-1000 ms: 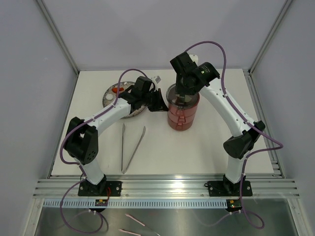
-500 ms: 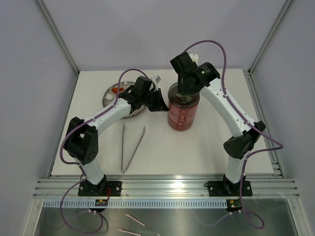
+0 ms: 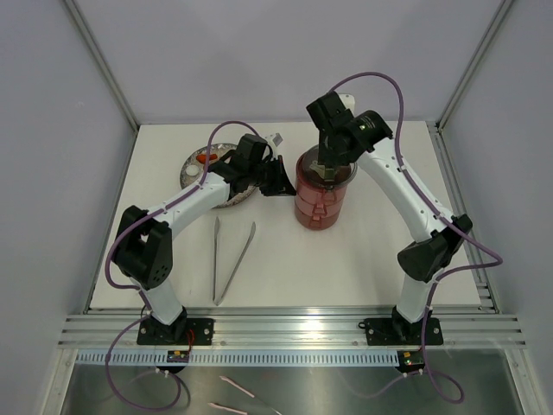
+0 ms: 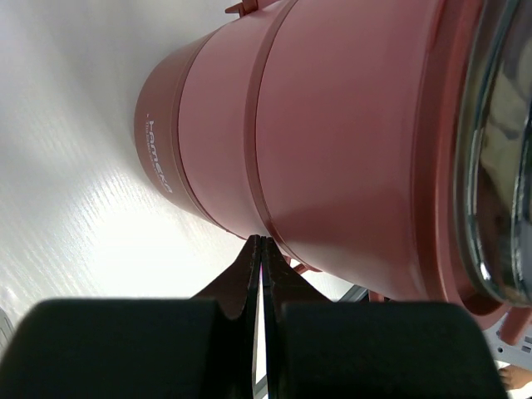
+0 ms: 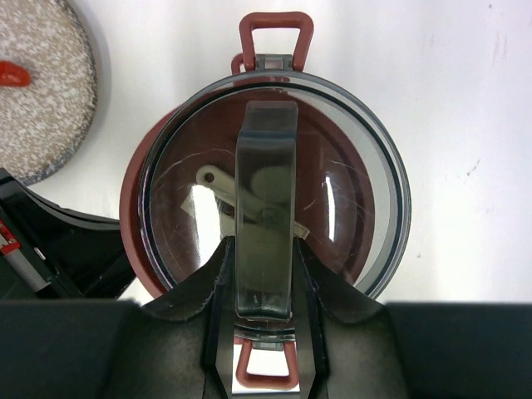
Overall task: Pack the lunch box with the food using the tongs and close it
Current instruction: Adjust the box lid on the packing box.
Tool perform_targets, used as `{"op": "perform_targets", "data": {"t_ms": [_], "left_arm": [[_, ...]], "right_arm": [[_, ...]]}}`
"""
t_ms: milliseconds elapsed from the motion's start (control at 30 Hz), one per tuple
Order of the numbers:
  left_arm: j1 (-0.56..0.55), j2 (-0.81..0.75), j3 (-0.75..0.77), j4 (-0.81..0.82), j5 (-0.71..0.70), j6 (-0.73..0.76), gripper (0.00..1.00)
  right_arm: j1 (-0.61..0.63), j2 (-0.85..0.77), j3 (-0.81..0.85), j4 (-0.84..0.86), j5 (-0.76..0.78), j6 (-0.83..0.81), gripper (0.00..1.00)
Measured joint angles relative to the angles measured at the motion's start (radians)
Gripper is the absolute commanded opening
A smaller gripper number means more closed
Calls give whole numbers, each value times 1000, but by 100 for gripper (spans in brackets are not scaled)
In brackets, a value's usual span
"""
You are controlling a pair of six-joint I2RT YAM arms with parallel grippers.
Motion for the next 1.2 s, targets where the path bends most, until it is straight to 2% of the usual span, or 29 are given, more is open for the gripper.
{"op": "perform_targets", "data": {"t_ms": [367, 733, 1200], "left_arm": [[-1, 0, 0, 0, 0, 2, 0], [-1, 0, 0, 0, 0, 3, 0], [-1, 2, 0, 0, 0, 2, 0]], "right_arm": [[-53, -76, -119, 111, -108, 0, 0], [-60, -79, -121, 121, -177, -4, 0], [-52, -47, -73, 82, -160, 47, 0]]}}
